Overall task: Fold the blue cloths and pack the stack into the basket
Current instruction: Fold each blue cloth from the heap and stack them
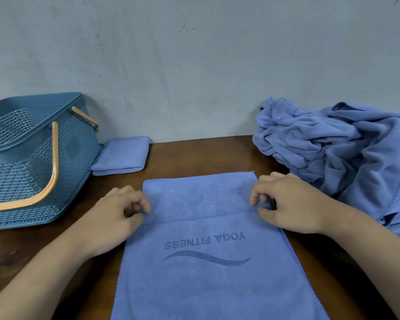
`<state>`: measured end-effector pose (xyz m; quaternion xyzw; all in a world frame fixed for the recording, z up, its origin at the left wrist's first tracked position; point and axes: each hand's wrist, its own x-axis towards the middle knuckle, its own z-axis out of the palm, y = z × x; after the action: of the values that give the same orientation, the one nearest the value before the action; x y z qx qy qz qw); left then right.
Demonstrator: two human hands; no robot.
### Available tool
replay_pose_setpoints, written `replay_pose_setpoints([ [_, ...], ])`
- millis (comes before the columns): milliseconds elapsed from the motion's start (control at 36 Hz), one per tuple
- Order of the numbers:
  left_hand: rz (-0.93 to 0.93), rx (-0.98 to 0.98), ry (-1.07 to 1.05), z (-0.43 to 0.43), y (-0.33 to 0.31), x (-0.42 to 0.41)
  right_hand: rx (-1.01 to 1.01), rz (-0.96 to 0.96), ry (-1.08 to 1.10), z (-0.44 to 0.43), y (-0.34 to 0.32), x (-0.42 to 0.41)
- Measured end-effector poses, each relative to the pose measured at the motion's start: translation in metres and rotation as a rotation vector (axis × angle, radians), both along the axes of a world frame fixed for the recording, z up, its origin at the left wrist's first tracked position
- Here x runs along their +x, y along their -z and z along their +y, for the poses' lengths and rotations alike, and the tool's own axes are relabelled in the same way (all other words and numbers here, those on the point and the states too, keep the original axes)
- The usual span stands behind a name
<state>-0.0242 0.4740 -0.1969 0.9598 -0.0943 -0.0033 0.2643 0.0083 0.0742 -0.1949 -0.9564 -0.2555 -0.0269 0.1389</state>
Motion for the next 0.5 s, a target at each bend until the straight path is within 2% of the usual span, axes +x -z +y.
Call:
replay_pose_setpoints([
  [56, 0.056, 0.079, 0.045, 0.002, -0.003, -0.004, -0.06, 0.013, 0.007, 0.001, 0.0, -0.001],
  [167, 0.049, 0.242, 0.076, 0.002, -0.004, -0.004, -0.062, 0.066, 0.005, 0.005, -0.001, -0.003],
  [333, 0.02, 0.224, 0.117, 0.001, -0.004, -0.005, -0.01, 0.088, -0.026, 0.006, 0.001, -0.004],
  [389, 0.035, 0.083, 0.131, -0.002, -0.004, -0.007, 0.052, 0.1, -0.039, 0.006, 0.0, -0.004],
  [417, 0.052, -0.051, 0.143, -0.005, -0.007, -0.008, 0.128, 0.125, -0.044, 0.006, -0.001, -0.004],
  [500, 0.041, -0.543, 0.021, -0.016, -0.013, -0.008, 0.517, 0.189, 0.009, 0.01, -0.007, -0.005],
])
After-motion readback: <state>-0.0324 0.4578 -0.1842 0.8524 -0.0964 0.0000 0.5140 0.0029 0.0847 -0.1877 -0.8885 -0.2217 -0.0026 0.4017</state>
